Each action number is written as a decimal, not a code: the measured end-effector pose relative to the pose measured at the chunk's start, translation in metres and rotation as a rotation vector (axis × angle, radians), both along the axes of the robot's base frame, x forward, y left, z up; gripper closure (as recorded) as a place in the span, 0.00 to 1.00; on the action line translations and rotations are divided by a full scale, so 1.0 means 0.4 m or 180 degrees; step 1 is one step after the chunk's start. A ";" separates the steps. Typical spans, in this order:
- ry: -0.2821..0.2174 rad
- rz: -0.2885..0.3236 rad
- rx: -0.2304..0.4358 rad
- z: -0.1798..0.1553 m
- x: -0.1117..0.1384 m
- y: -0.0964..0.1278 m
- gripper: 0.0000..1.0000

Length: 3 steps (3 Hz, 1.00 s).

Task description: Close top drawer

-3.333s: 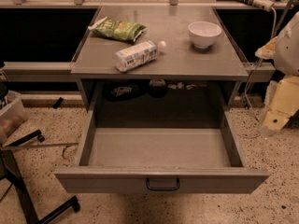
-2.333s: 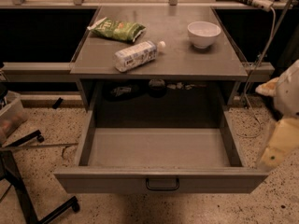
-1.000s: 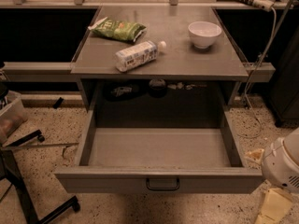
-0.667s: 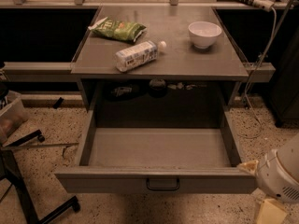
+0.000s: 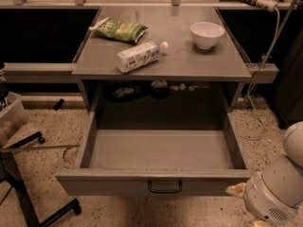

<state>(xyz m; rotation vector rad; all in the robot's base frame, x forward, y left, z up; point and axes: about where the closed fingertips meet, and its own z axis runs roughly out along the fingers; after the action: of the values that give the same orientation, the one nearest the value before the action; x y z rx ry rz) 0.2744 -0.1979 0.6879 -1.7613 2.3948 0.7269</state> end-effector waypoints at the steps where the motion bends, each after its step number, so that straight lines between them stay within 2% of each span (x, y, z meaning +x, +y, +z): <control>1: 0.0134 0.0181 0.0055 -0.059 0.010 0.040 0.00; 3: 0.0126 0.0493 0.0127 -0.119 0.115 0.127 0.00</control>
Offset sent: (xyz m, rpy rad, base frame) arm 0.0565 0.0547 -0.0567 0.0468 0.0464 0.1827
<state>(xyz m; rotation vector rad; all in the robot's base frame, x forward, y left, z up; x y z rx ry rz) 0.3205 -0.1469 0.6404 -1.9507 2.2698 0.8283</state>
